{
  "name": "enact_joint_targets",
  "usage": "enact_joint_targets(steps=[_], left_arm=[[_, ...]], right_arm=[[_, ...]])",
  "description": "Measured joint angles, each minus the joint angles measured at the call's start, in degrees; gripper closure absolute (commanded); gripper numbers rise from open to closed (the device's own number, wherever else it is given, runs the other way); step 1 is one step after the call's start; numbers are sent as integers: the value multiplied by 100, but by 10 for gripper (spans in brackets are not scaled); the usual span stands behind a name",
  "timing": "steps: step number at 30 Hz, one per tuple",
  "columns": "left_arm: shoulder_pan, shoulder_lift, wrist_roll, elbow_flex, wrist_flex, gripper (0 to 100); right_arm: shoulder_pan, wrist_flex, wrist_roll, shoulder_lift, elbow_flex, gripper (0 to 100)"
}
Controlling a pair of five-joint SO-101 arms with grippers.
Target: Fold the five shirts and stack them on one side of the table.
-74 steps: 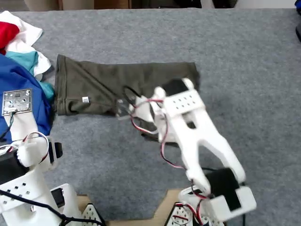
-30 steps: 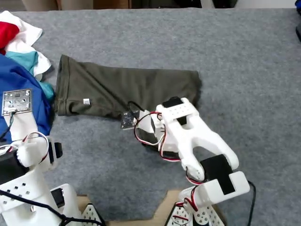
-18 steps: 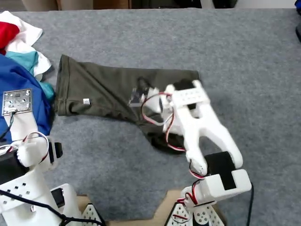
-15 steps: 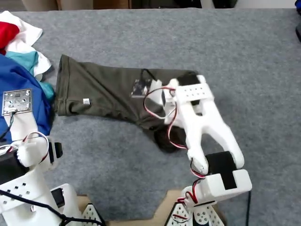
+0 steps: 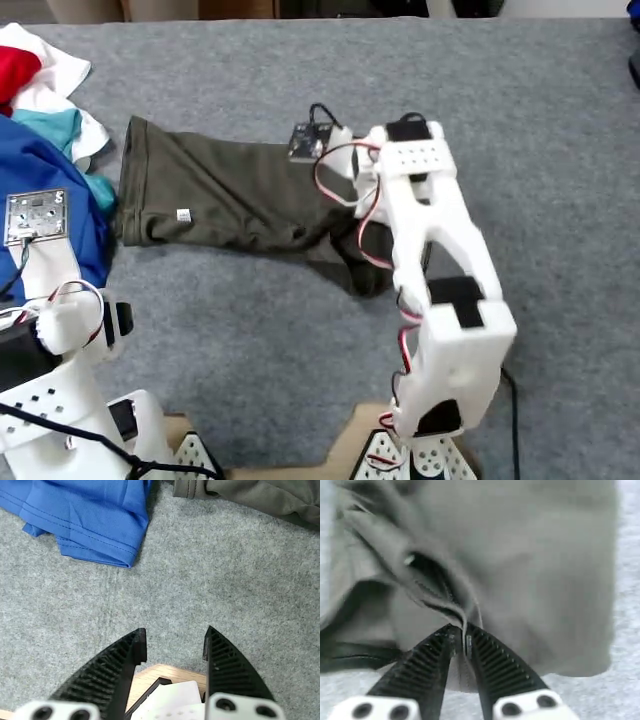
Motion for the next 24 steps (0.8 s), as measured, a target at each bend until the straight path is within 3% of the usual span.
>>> enact_joint_targets(steps=[11,19,24], left_arm=[[0,0,0,0,0,799],[0,0,0,0,0,799],[0,0,0,0,0,799]], right_arm=[[105,571,0,1301,-2092,988],[114,1389,35,1459,-2971,797],[123,1644,105,1459,-3297,775]])
